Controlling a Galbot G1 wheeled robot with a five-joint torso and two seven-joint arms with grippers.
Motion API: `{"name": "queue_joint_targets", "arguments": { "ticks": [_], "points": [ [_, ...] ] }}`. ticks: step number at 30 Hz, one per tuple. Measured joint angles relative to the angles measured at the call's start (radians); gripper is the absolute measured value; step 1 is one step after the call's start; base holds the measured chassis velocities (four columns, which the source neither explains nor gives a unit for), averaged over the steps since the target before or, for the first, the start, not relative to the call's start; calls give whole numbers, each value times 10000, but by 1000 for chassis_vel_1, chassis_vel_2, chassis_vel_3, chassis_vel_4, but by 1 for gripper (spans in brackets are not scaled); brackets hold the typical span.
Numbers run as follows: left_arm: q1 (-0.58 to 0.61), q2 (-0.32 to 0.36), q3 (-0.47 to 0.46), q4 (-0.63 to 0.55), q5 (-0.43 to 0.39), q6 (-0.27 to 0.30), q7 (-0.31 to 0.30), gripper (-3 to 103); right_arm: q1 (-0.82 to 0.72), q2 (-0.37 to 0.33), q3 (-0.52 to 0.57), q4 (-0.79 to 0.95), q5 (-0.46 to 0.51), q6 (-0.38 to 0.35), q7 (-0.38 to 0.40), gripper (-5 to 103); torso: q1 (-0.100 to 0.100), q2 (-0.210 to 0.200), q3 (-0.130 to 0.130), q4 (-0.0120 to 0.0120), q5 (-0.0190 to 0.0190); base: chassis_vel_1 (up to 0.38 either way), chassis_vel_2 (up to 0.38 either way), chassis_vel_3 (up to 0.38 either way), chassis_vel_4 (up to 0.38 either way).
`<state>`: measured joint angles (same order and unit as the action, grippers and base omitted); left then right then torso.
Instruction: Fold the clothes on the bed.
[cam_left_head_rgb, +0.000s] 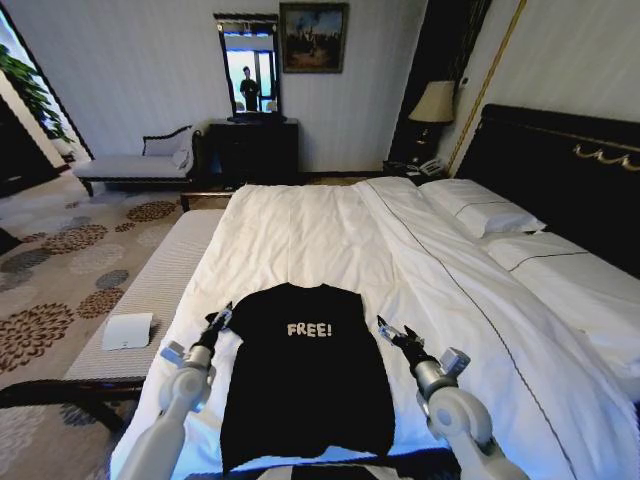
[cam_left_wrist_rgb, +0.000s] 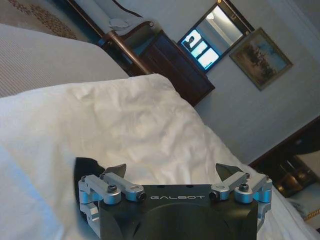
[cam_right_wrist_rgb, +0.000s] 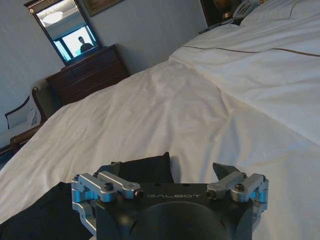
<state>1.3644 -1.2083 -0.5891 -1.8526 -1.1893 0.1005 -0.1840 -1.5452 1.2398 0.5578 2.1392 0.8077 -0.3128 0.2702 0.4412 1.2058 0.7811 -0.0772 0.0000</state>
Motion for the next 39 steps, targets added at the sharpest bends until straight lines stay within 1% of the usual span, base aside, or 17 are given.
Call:
{"name": "queue_joint_targets", "arguments": {
  "ticks": [4, 8, 10, 12, 22, 24, 25, 26, 28, 29, 30, 31, 36, 39],
  "points": [
    [546, 124, -230, -39, 174, -9, 281, 100, -11, 61, -58, -33, -84, 12, -17, 100, -1, 1, 0, 5, -1, 0, 0, 0, 0],
    [611, 69, -467, 171, 75, -4, 337, 100, 5, 100, -145, -64, -162, 15, -20, 100, -2, 1, -1, 3, -2, 0, 0, 0, 0],
    [458, 69, -626, 425, -181, 84, 330, 100, -1, 110, -181, -60, -192, 16, -21, 100, -1, 1, 0, 2, -1, 0, 0, 0, 0],
    [241, 147, -675, 744, -259, 153, 309, 100, -40, 96, -151, -39, -194, 16, -22, 100, -1, 0, 1, 2, 0, 0, 0, 0, 0],
    [-574, 363, -300, 1666, -200, 244, 100, 100, -70, 72, -46, -6, -164, 23, -24, 100, -1, 0, 0, 1, 0, 0, 0, 0, 0],
    [-641, 404, -267, 1762, -189, 254, 99, 101, -73, 72, -46, 5, -159, 23, -22, 100, -1, 0, 1, 1, 0, 0, 0, 0, 0],
    [-732, 468, -211, 1901, -169, 275, 100, 97, -78, 71, -46, 6, -152, 23, -18, 100, 0, 0, 1, 1, 1, 0, 0, 0, 0],
    [-795, 502, -170, 1993, -139, 284, 108, 97, -79, 65, -44, 6, -148, 23, -16, 100, 0, -1, 1, 1, 0, 0, 0, 0, 0],
    [-1028, 549, -60, 2300, -4, 313, 162, 89, -60, 38, -29, 3, -124, 23, -7, 100, 0, 0, 0, 1, -1, 0, 0, 0, 0],
    [-1028, 549, -60, 2300, -4, 313, 162, 89, -60, 38, -29, 3, -124, 23, -7, 100, 0, 0, 0, 1, -1, 0, 0, 0, 0],
    [-1156, 563, -7, 2463, 45, 317, 187, 85, -49, 25, -23, 3, -106, 23, 0, 100, 0, 0, 0, 1, 0, 0, 0, 0, 0],
    [-1284, 569, 47, 2639, 79, 322, 201, 83, -38, 17, -18, 4, -91, 22, 7, 100, 0, -1, 1, 1, 0, 0, 0, 0, 0],
    [-1598, 585, 239, 3080, 204, 339, 309, 82, -25, -17, 12, 4, -49, 17, 22, 100, 1, -2, 1, 1, 0, 0, 0, 0, 0],
    [-1857, 602, 508, 3429, 437, 356, 416, 81, -25, -35, 39, 4, -35, 12, 45, 100, 0, -1, 1, 1, 0, 0, 0, 0, 0]
  ]
}}
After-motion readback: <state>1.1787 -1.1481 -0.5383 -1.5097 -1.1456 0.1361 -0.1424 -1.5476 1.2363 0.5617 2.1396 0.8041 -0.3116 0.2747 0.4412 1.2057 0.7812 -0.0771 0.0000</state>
